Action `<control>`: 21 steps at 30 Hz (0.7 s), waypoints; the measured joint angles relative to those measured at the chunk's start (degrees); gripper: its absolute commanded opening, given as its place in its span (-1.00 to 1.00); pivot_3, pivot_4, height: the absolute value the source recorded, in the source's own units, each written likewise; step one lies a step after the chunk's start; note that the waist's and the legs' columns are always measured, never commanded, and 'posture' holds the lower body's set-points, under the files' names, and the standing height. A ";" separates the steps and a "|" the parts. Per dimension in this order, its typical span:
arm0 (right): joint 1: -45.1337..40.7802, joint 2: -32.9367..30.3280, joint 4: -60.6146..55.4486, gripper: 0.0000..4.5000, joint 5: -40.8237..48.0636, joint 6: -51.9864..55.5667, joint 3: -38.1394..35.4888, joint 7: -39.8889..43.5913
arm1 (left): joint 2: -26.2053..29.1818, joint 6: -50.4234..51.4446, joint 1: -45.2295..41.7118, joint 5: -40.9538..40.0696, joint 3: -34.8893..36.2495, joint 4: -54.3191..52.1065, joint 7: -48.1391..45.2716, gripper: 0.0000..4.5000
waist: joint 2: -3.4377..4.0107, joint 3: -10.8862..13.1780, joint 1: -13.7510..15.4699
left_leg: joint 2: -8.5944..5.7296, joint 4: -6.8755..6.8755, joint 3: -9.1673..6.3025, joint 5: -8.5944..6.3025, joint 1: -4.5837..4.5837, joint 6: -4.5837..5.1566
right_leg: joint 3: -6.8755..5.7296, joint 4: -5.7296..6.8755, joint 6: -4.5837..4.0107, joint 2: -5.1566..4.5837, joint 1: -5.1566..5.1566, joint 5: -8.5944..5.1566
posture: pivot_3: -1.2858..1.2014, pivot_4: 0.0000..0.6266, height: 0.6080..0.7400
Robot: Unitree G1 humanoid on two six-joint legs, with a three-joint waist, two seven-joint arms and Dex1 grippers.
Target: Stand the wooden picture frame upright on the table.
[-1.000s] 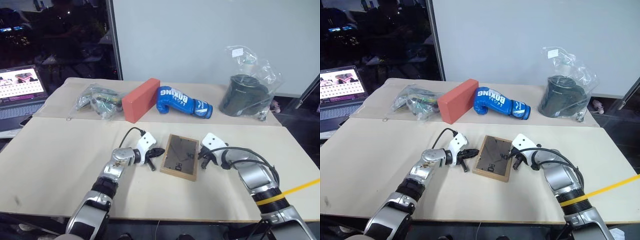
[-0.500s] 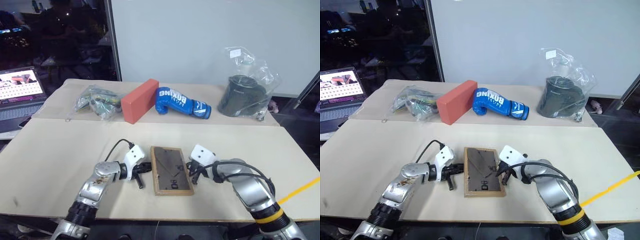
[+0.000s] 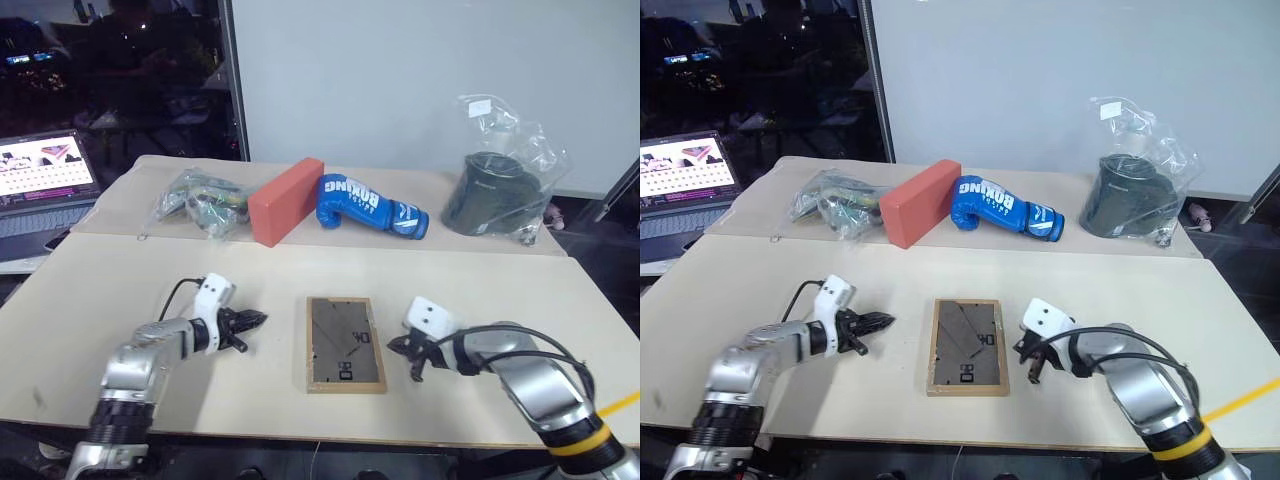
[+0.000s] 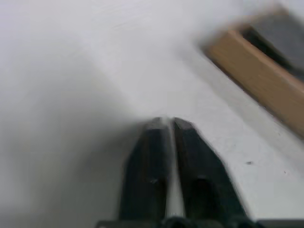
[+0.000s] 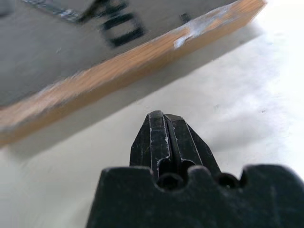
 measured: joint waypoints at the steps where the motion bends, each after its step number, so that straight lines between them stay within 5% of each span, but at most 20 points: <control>1: 0.24 -0.25 0.86 -1.00 0.85 -1.90 -0.60 0.64 | -0.17 9.32 -1.32 -3.72 3.95 -1.40 -0.02 -0.07 | 0.03 0.04 -0.09 | 0.00 -0.01 0.00 0.00 -0.06 0.00 | 0.00 0.01 0.00 0.00 -0.12 0.00 | 0.03 -0.52 0.93; 4: 0.24 -1.14 3.59 -1.00 1.52 -5.72 -1.37 1.57 | 0.12 22.43 -4.14 -15.14 11.11 -0.49 1.03 0.40 | 0.03 0.06 -0.15 | -0.01 -0.01 -0.12 0.00 -0.12 0.00 | -0.08 0.06 -0.01 0.01 -0.16 0.00 | 0.03 -0.52 0.93; 8: -0.29 -1.21 7.27 -1.00 1.38 -9.22 -1.35 2.04 | 2.54 24.34 -2.09 -26.01 8.19 5.22 9.06 0.97 | 0.03 0.06 -0.15 | -0.02 -0.02 -0.16 0.00 -0.10 0.00 | -0.09 0.02 -0.03 0.01 -0.12 0.01 | 0.03 -0.52 0.93; 21: 0.09 -0.46 6.54 -1.00 2.09 -10.58 -0.33 3.72 | -1.85 22.79 -1.60 -65.08 -3.07 14.57 39.77 0.97 | 0.32 -0.14 1.71 | -0.19 -0.01 -0.30 -0.13 0.12 -0.08 | -0.23 -0.53 -0.03 -0.13 0.19 0.02 | 0.03 -0.52 0.93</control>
